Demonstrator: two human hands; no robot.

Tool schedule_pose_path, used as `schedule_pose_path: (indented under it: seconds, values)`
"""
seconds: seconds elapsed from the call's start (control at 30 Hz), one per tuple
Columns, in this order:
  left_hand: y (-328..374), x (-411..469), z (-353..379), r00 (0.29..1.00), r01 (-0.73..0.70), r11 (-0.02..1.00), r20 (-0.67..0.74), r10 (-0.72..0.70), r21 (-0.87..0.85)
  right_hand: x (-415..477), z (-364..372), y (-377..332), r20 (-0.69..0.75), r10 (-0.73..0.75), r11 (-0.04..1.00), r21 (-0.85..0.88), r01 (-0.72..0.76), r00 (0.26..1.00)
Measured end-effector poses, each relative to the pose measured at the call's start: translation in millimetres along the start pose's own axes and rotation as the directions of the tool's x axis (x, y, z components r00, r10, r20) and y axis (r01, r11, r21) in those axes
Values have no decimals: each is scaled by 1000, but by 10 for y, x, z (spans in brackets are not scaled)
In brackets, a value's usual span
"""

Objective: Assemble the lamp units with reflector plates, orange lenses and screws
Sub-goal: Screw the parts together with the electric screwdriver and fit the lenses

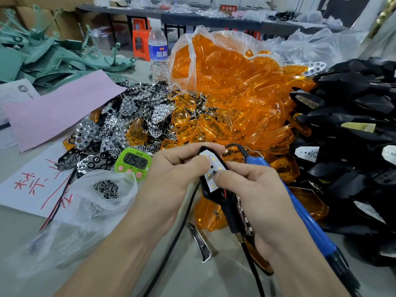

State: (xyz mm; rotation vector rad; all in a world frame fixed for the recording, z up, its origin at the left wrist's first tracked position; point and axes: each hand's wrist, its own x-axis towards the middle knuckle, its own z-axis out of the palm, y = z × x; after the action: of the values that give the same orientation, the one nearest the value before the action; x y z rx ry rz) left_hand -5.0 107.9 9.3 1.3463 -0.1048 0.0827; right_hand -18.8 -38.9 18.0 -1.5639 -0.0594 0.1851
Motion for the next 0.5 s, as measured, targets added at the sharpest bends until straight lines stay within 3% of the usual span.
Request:
schedule_pose_path:
  seconds: [0.17, 0.5]
  values:
    - [-42, -17, 41, 997, -68, 991, -29, 72, 113, 20, -20, 44, -63, 19, 1000, 20, -18, 998]
    - [-26, -2, 26, 998, -45, 996, -40, 49, 82, 30, -10, 59, -32, -43, 998, -41, 42, 999]
